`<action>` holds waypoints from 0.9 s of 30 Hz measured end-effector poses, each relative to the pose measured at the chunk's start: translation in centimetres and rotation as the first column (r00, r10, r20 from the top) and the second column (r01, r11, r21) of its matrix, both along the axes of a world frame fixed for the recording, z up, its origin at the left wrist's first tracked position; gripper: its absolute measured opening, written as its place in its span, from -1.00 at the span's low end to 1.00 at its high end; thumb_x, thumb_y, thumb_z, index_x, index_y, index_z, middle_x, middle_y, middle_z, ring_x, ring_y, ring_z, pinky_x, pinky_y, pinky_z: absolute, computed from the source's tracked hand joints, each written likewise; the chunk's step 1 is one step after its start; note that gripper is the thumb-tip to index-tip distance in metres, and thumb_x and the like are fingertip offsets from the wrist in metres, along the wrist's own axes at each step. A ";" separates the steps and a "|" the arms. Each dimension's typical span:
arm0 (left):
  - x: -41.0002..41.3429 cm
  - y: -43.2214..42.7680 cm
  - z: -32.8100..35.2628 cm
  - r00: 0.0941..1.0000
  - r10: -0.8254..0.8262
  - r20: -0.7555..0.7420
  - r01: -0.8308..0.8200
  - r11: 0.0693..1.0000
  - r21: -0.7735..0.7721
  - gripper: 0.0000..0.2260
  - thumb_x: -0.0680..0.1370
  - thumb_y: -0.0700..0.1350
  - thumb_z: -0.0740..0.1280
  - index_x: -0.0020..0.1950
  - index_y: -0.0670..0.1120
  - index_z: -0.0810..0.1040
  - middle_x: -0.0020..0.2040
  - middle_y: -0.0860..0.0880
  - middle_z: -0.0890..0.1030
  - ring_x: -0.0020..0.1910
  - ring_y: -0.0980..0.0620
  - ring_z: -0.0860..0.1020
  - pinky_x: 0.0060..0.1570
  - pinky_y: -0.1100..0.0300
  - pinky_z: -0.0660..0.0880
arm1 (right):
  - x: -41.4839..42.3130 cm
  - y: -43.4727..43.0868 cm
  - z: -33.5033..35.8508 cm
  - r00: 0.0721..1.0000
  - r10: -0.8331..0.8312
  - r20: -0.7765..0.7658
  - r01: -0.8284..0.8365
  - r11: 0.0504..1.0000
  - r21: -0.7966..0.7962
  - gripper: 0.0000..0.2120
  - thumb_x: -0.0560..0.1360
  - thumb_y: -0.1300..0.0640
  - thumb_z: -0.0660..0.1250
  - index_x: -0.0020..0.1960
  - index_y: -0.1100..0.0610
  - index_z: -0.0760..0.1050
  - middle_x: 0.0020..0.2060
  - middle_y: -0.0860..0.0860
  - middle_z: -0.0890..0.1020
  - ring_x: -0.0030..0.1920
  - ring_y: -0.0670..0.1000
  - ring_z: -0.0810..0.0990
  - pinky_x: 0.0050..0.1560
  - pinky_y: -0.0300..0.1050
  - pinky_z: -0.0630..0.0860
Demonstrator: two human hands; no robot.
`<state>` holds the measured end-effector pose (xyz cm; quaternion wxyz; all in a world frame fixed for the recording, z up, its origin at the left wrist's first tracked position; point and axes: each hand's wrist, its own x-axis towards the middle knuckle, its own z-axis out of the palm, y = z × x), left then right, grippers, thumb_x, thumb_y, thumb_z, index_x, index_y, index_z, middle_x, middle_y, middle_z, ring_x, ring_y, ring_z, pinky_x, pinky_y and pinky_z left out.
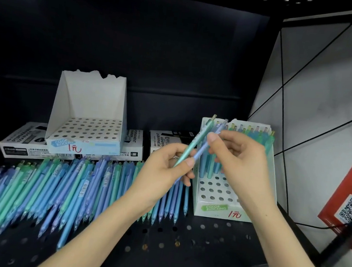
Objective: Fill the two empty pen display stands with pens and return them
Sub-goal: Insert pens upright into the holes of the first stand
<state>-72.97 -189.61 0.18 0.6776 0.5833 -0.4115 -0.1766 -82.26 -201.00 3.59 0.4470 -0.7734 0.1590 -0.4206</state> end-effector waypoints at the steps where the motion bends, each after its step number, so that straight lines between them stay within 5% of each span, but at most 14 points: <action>1: -0.1 0.0 0.0 1.000 -0.019 0.012 0.019 1.000 0.002 -0.89 0.54 -0.27 0.28 0.04 -0.16 0.54 -0.31 0.00 0.56 -0.38 0.08 0.53 -0.26 0.25 0.52 | 0.0 0.1 0.1 1.000 0.018 0.003 -0.018 0.999 0.041 -0.84 0.46 -0.02 0.36 -0.16 0.05 0.60 -0.38 -0.04 0.62 -0.37 -0.12 0.55 -0.33 -0.23 0.48; 4: -0.3 0.1 -0.1 0.999 -0.034 0.018 0.033 0.999 0.014 -0.88 0.53 -0.27 0.30 0.05 -0.16 0.54 -0.23 -0.01 0.57 -0.29 0.09 0.57 -0.20 0.25 0.53 | -0.2 0.0 0.2 0.999 0.041 0.012 -0.042 0.990 0.136 -0.76 0.49 0.05 0.34 -0.24 0.19 0.57 -0.50 -0.03 0.54 -0.51 -0.12 0.45 -0.42 -0.23 0.42; 9: 0.2 0.1 -0.3 0.990 0.137 0.029 -0.138 0.990 0.039 -0.87 0.54 -0.23 0.29 0.01 -0.03 0.55 -0.15 0.02 0.58 -0.21 0.13 0.58 -0.13 0.29 0.53 | -2.1 -1.8 1.1 0.999 -0.002 0.043 -0.008 0.978 0.209 -0.87 0.56 0.19 0.24 -0.08 0.19 0.55 -0.36 0.02 0.59 -0.44 -0.08 0.52 -0.36 -0.26 0.53; 12: 0.2 0.3 -0.1 0.979 0.200 -0.037 -0.199 0.980 0.028 -0.89 0.57 -0.19 0.25 0.03 -0.04 0.55 -0.33 0.11 0.48 -0.43 0.18 0.42 -0.43 0.38 0.39 | -2.9 -2.9 1.5 0.991 -0.119 0.064 0.112 0.988 0.103 -0.86 0.56 0.29 0.16 -0.03 0.13 0.47 -0.25 0.10 0.59 -0.38 -0.05 0.56 -0.37 -0.31 0.53; 15: 0.2 0.4 -0.1 0.970 0.224 -0.095 -0.223 0.975 0.023 -0.87 0.60 -0.14 0.21 0.04 -0.07 0.54 -0.46 0.10 0.35 -0.50 0.14 0.26 -0.53 0.36 0.23 | -2.6 -3.2 1.1 0.976 -0.214 0.051 0.217 0.973 -0.077 -0.77 0.54 0.28 0.16 -0.11 -0.05 0.41 -0.20 0.21 0.59 -0.24 0.24 0.57 -0.23 0.10 0.59; 17: 0.1 0.4 0.0 0.965 0.222 -0.136 -0.221 0.975 0.022 -0.84 0.61 -0.14 0.18 0.04 -0.09 0.55 -0.44 0.06 0.33 -0.50 0.13 0.25 -0.55 0.36 0.20 | -2.1 -3.3 0.6 0.971 -0.239 0.016 0.239 0.962 -0.130 -0.79 0.54 0.25 0.16 -0.12 -0.05 0.41 -0.24 0.15 0.59 -0.23 0.23 0.58 -0.21 0.22 0.57; 21: 0.1 0.5 0.1 0.962 0.223 -0.160 -0.222 0.975 0.027 -0.78 0.63 -0.17 0.12 0.03 -0.12 0.57 -0.42 0.03 0.36 -0.50 0.13 0.26 -0.57 0.38 0.18 | -1.2 -3.7 0.0 0.963 -0.267 -0.046 0.252 0.944 -0.213 -0.93 0.54 0.23 0.17 -0.05 0.11 0.42 -0.30 0.06 0.57 -0.26 0.15 0.58 -0.17 0.20 0.57; 27: 0.1 0.5 0.2 0.966 0.221 -0.133 -0.218 0.975 0.043 -0.80 0.62 -0.19 0.14 0.06 -0.18 0.55 -0.44 0.03 0.36 -0.48 0.12 0.27 -0.55 0.38 0.20 | -0.5 -3.0 -0.1 0.962 -0.235 -0.142 0.187 0.939 -0.288 -0.88 0.54 0.24 0.21 0.07 0.12 0.40 -0.27 0.14 0.60 -0.24 0.12 0.58 -0.17 0.03 0.55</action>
